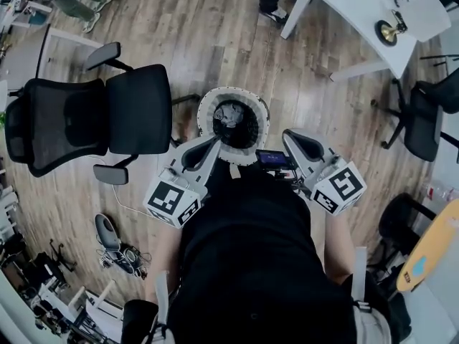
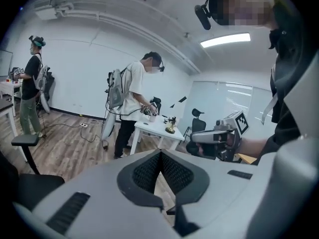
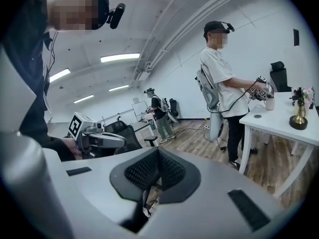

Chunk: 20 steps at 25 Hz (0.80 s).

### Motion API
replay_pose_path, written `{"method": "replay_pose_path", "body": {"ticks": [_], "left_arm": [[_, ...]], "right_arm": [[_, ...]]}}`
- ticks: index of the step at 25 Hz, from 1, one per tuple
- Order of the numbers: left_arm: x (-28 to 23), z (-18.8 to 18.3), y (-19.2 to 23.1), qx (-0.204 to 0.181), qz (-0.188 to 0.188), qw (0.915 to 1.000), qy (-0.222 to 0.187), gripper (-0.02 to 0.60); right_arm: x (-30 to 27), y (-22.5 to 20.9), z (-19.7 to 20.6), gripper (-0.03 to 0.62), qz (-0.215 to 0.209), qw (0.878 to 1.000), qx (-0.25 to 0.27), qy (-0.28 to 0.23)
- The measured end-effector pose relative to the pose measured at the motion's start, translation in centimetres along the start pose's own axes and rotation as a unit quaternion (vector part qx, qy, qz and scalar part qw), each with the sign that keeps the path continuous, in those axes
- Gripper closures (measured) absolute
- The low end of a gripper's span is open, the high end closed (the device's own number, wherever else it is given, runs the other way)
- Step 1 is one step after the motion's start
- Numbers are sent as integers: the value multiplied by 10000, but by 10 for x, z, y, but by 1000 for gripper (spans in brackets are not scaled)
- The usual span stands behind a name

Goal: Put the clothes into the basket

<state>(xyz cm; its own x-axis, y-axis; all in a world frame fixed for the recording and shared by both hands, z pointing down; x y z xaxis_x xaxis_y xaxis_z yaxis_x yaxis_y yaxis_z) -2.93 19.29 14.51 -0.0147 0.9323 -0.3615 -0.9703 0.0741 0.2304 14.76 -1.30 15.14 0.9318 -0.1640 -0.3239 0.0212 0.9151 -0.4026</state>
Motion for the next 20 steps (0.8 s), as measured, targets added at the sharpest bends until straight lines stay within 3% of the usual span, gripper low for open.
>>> {"method": "replay_pose_path", "body": {"ticks": [11, 20], "left_arm": [[0, -6, -13, -134, 235, 9996, 5, 570], [1, 0, -16, -104, 204, 9997, -33, 570]], "right_arm": [[4, 19, -1, 579, -21, 9999, 138, -86], [8, 21, -1, 580, 34, 9995, 300, -55]]}}
Point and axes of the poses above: the fingertips, and each gripper's own axes: x backward along the fingers, y to its left, z out of its underside, the point moved 9 cm from there along x, backward along the fingers, and after that the axes turned 5 degrees about -x, right-handed, at the moved point
